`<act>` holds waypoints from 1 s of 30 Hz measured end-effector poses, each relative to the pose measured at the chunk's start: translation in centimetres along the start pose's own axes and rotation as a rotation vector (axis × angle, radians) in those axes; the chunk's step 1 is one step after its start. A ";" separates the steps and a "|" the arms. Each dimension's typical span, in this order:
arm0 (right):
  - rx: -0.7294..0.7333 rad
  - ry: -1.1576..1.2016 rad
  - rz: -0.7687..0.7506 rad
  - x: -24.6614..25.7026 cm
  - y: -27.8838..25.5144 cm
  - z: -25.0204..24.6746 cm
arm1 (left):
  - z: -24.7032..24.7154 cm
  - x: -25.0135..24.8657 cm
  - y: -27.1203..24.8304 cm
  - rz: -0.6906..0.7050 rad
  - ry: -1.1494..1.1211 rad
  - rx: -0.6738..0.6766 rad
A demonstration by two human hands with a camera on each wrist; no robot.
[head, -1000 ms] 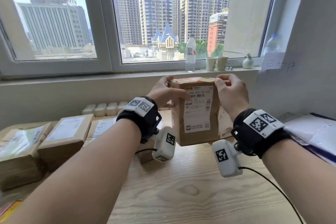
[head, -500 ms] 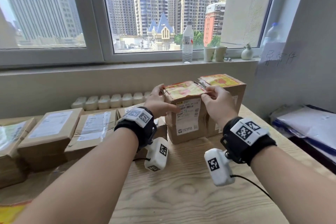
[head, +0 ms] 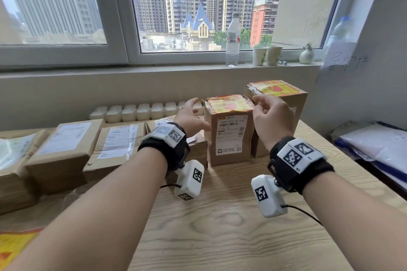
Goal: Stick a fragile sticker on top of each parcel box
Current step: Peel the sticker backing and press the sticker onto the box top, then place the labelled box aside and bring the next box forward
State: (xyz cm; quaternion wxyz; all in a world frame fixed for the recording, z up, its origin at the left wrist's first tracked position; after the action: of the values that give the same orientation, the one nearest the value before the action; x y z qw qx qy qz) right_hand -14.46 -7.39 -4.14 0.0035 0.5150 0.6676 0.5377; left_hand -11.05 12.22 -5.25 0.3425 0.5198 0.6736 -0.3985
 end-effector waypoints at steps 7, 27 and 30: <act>0.123 0.172 -0.014 4.0 -1.7 2.9 | -5.0 3.3 -0.9 -0.162 0.011 -0.194; 0.759 -0.002 0.113 7.0 -6.9 7.1 | -4.9 6.1 -4.3 -0.255 0.286 -0.161; 0.769 -0.030 0.126 6.8 -7.1 6.6 | -4.7 5.6 -5.6 -0.264 0.331 -0.133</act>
State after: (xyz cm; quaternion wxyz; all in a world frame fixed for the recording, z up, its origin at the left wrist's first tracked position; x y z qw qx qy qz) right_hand -18.80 2.78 -8.33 -0.2132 0.5265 0.7873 0.2397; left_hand -18.00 17.98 -7.04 0.2057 0.4617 0.8075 -0.3039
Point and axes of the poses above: each hand's wrist, its own y-axis towards the middle knuckle, its own z-axis out of the palm, x = y × z, the point moved 1 cm from there along y, towards the middle knuckle, and after that the axes turned 15 degrees about -z, right-handed, at the moved point
